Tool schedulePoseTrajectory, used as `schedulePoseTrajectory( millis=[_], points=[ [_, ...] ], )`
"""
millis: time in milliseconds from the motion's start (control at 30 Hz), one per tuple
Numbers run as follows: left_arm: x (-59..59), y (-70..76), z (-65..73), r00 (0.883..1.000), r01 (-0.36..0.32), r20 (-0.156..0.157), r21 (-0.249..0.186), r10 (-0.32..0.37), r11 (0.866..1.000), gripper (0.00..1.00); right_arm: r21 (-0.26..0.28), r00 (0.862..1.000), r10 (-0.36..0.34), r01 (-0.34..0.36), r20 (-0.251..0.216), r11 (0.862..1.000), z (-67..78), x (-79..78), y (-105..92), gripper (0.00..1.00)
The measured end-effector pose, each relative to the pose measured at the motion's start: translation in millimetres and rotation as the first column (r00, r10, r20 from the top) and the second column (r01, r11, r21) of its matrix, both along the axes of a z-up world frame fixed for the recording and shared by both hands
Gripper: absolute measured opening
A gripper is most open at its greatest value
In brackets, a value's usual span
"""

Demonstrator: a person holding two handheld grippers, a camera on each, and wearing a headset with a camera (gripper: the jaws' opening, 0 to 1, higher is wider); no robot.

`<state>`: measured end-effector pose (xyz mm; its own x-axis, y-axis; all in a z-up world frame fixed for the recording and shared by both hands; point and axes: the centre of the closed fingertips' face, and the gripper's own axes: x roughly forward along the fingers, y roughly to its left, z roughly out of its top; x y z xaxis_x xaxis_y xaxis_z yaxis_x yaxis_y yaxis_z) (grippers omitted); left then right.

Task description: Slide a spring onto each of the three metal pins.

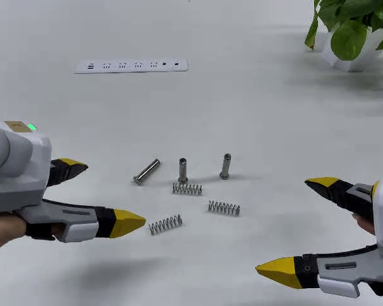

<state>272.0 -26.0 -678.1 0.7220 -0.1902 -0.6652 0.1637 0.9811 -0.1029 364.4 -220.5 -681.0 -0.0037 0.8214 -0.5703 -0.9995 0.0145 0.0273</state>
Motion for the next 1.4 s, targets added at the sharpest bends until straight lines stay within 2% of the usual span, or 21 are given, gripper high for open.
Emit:
schedulePoseTrajectory(
  millis=[33,233,367,433,600,767,967,1033,1300,1400],
  points=[
    [2.8,4.5,-0.6,1.000,0.008,-0.003,0.010,-0.008,1.000,0.91,0.000,1.000,0.000,0.000,0.000,1.000,-0.1,-0.1,-0.2,0.99],
    [19.6,10.7,-3.9,0.999,0.027,-0.017,0.016,-0.027,0.999,0.87,0.000,1.000,-0.004,0.004,-0.006,1.000,-1.8,-1.3,-1.7,0.99],
    [30.5,9.8,-6.5,0.999,0.043,-0.029,0.022,-0.043,0.999,0.83,-0.007,1.000,-0.004,0.004,-0.004,1.000,-4.4,-2.7,-3.4,0.99],
    [34.7,12.7,-9.6,0.998,0.054,-0.039,0.022,-0.053,0.998,0.79,-0.007,1.000,-0.004,0.004,-0.007,1.000,-5.0,-3.6,-3.8,0.99],
    [46.5,8.0,-13.3,0.996,0.068,-0.061,-0.002,-0.068,0.998,0.66,-0.004,1.000,-0.008,0.008,-0.016,1.000,-6.3,-5.0,-5.4,0.99],
    [57.0,13.9,-22.6,0.992,0.085,-0.091,0.003,-0.084,0.996,0.61,-0.005,1.000,-0.018,0.018,-0.023,1.000,-8.3,-4.2,-8.4,0.99],
    [71.3,18.7,-28.1,0.993,0.062,-0.101,-0.001,-0.062,0.998,0.49,-0.004,0.999,-0.027,0.027,-0.033,1.000,-10.9,-4.3,-11.2,0.99],
    [73.8,15.1,-29.5,0.991,0.068,-0.112,0.004,-0.067,0.998,0.49,-0.005,0.999,-0.030,0.030,-0.036,1.000,-12.0,-4.3,-12.2,0.99],
    [85.1,27.0,-49.4,0.986,0.064,-0.155,0.010,-0.062,0.998,0.37,-0.006,0.998,-0.038,0.038,-0.047,0.999,-14.3,-4.8,-13.8,0.99],
    [84.4,24.4,-50.6,0.984,0.058,-0.171,0.008,-0.056,0.998,0.31,-0.006,0.998,-0.041,0.041,-0.049,0.999,-14.6,-5.0,-14.3,0.99]
  ],
)
